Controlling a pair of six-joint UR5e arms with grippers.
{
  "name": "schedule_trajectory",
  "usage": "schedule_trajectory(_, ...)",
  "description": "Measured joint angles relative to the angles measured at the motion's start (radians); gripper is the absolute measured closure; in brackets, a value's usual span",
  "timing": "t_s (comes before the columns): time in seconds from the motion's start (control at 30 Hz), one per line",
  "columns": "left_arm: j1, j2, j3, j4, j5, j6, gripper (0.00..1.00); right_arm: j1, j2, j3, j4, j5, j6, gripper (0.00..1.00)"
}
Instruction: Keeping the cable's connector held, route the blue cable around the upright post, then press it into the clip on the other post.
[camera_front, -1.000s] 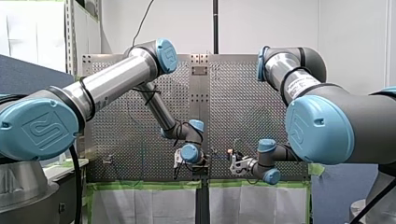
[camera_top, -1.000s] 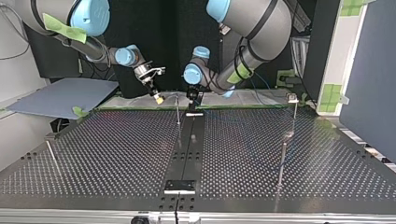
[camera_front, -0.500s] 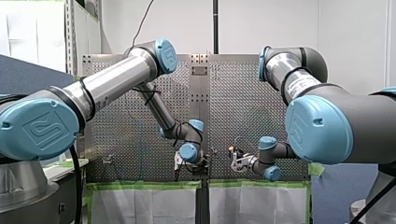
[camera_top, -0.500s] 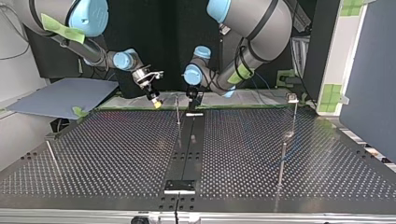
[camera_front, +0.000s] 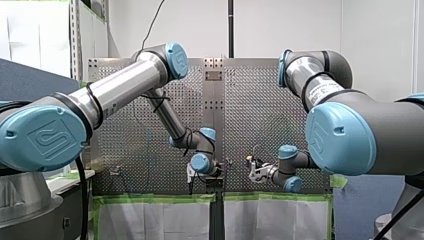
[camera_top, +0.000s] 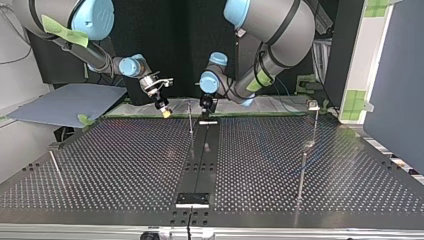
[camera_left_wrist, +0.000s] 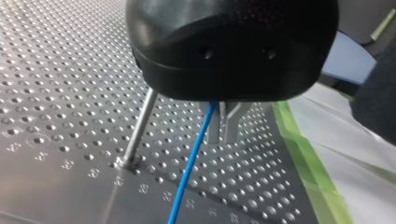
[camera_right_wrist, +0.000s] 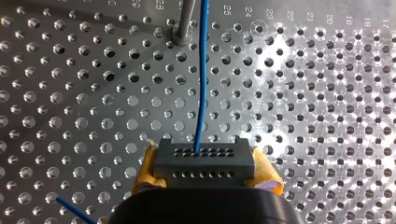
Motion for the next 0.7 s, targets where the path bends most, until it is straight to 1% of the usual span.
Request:
schedule_trajectory(0.17,0.005,0.0,0.02,0.004,0.029,-0.049,0.92,-0.001,0.0,-0.001,0.0,-0.001,0.0,1.0)
schedule_trajectory(0.23,0.007,0.0,0.031,0.003,0.032,-0.073,0.92,-0.002,0.0,-0.002,0.0,-0.001,0.0,1.0)
schedule_trajectory(0.33,0.01,0.0,0.045,-0.006,0.026,-0.093,0.92,-0.005,0.0,-0.007,0.004,-0.001,0.001,1.0)
schedule_trajectory(0.4,0.012,0.0,0.05,-0.011,0.018,-0.097,0.92,-0.006,0.0,-0.011,0.009,0.0,0.002,1.0)
schedule_trajectory(0.53,0.016,0.0,0.054,-0.017,-0.013,-0.098,0.92,-0.009,0.0,-0.019,0.018,0.003,0.004,1.0)
schedule_trajectory(0.7,0.02,0.0,0.054,-0.025,-0.033,-0.091,0.92,-0.013,0.0,-0.023,0.029,0.008,0.004,1.0)
